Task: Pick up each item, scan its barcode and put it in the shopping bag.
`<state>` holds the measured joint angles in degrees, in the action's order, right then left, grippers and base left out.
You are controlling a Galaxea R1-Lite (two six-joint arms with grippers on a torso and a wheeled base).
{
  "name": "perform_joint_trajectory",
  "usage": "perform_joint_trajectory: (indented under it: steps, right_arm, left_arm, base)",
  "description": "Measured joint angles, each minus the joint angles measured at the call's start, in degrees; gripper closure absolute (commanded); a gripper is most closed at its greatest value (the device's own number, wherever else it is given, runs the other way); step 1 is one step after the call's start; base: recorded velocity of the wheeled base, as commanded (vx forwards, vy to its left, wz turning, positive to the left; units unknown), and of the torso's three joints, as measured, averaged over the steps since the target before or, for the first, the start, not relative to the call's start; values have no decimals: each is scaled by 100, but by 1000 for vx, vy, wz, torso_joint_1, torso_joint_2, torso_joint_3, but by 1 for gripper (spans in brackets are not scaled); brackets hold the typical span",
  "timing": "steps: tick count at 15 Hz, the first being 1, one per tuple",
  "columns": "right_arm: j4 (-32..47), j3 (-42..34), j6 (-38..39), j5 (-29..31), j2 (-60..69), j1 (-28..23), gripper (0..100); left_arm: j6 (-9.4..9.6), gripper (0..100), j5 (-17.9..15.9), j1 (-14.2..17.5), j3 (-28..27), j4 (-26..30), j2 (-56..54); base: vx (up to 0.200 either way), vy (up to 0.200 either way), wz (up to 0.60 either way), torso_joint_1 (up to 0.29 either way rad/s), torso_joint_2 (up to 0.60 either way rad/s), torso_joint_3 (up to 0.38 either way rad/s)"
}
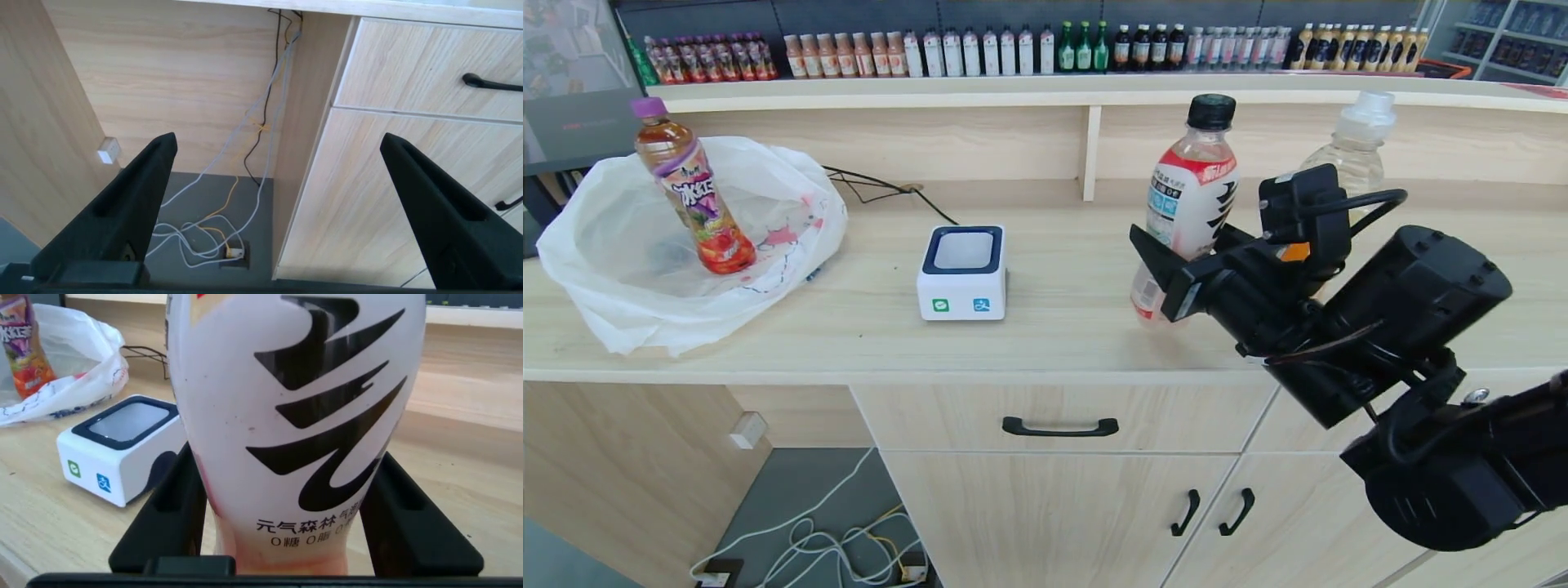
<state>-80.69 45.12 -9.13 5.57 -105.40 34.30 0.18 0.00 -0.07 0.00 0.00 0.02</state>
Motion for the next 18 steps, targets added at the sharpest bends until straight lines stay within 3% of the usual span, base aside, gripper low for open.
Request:
perform_joint_trajectory:
  steps: [5, 9, 18]
  right_arm:
    - [-788, -1102, 35, -2, 355, 257, 100]
    - [-930, -2000, 87, -10, 711, 541, 100]
    - [-928, -2417, 82, -108, 1209, 703, 100]
  left_arm:
    - [0, 0, 0, 2, 0, 0, 0]
    - [0, 0, 0, 5, 0, 0, 0]
    - [-2, 0, 0, 7, 0, -2, 0]
  base:
    - [0, 0, 0, 0, 0, 0]
    - [0, 0, 0, 0, 0, 0]
    - [0, 0, 0, 0, 0, 0]
